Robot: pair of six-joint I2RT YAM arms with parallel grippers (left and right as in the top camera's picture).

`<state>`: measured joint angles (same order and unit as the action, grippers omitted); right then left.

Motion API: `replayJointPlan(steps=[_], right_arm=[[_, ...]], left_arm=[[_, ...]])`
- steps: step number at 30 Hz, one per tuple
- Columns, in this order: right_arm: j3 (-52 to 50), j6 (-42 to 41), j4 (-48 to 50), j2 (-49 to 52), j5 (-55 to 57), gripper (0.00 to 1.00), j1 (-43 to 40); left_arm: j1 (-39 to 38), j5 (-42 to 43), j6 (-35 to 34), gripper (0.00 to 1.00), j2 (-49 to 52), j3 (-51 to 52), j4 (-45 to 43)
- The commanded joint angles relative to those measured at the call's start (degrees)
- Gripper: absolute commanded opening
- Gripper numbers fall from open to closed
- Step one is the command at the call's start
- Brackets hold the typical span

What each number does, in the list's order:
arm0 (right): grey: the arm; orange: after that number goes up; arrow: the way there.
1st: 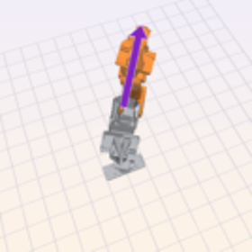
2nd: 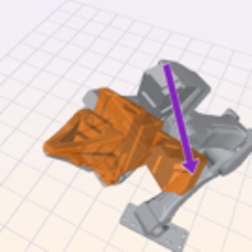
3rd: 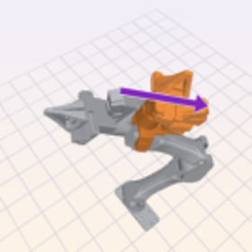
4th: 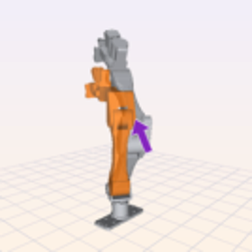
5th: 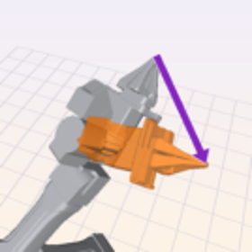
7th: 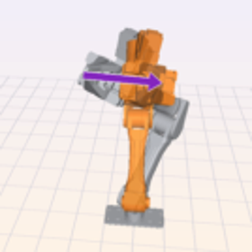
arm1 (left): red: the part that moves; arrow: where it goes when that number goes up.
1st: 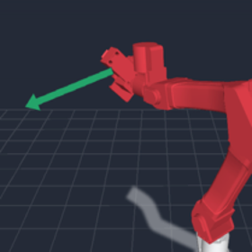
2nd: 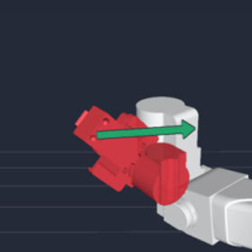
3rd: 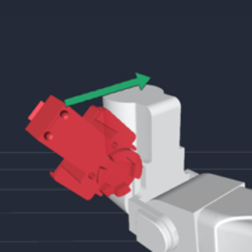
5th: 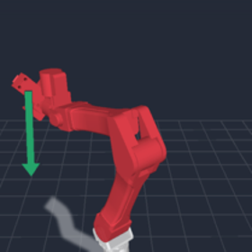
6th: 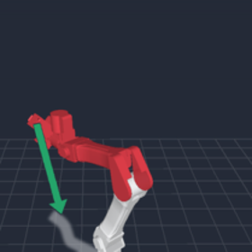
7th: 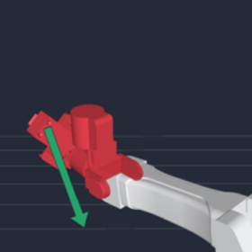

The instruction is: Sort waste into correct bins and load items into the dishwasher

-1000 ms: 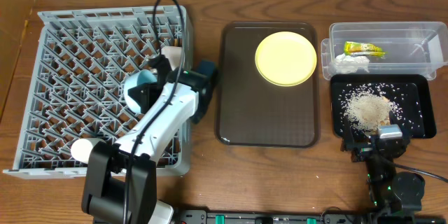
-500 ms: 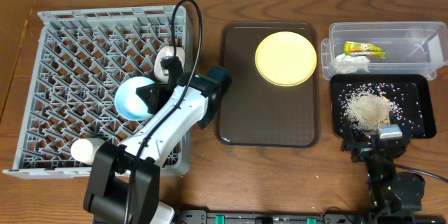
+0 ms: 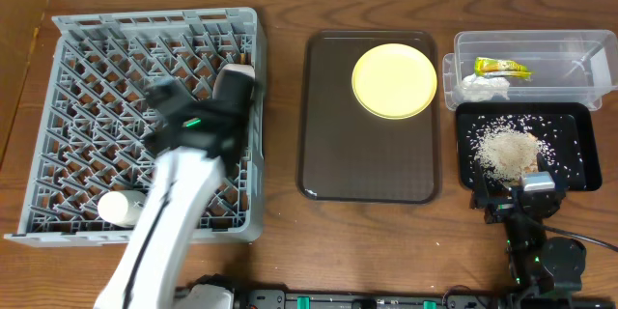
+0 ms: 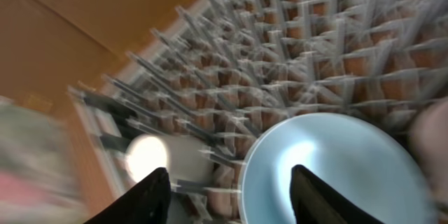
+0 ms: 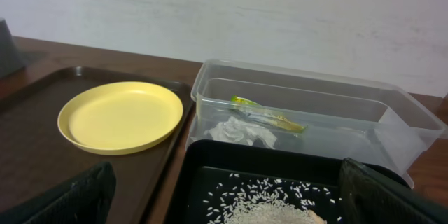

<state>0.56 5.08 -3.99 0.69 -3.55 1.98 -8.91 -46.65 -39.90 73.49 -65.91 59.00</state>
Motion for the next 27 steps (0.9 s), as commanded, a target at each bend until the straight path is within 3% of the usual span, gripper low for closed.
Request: replayJointPlan(steps=[1, 7, 12, 18, 20, 23, 27], right_arm=[[-0.2, 0.6, 0.0, -0.3, 0.3, 0.99, -0.5], [-0.2, 0.5, 0.0, -0.3, 0.3, 0.99, -0.5], [-0.2, 0.5, 0.0, -0.3, 0.3, 0.99, -0.5], [-0.2, 0.6, 0.0, -0.3, 0.3, 0.99, -0.5], [-0.2, 0.6, 0.0, -0.3, 0.3, 0.99, -0.5], [-0.2, 0.6, 0.0, -0.3, 0.3, 0.99, -0.5], [-0.2, 0.6, 0.0, -0.3, 0.3, 0.99, -0.5]], left_arm=[[10.7, 27.4, 11.8, 0.56, -5.6, -1.1, -3.3], [29.1, 57.4, 19.6, 0.56, -5.2, -0.7, -4.7], [38.4, 72.8, 25.0, 0.60, -0.7, 0.5, -4.3], [41.5, 74.5, 27.2, 0.59, 6.2, 1.3, -2.5], [41.5, 74.8, 27.2, 0.46, 8.3, 1.3, -2.3], [41.5, 74.7, 27.2, 0.10, 10.1, 1.3, -2.3], [41.5, 74.5, 27.2, 0.08, 9.6, 1.2, -2.4]])
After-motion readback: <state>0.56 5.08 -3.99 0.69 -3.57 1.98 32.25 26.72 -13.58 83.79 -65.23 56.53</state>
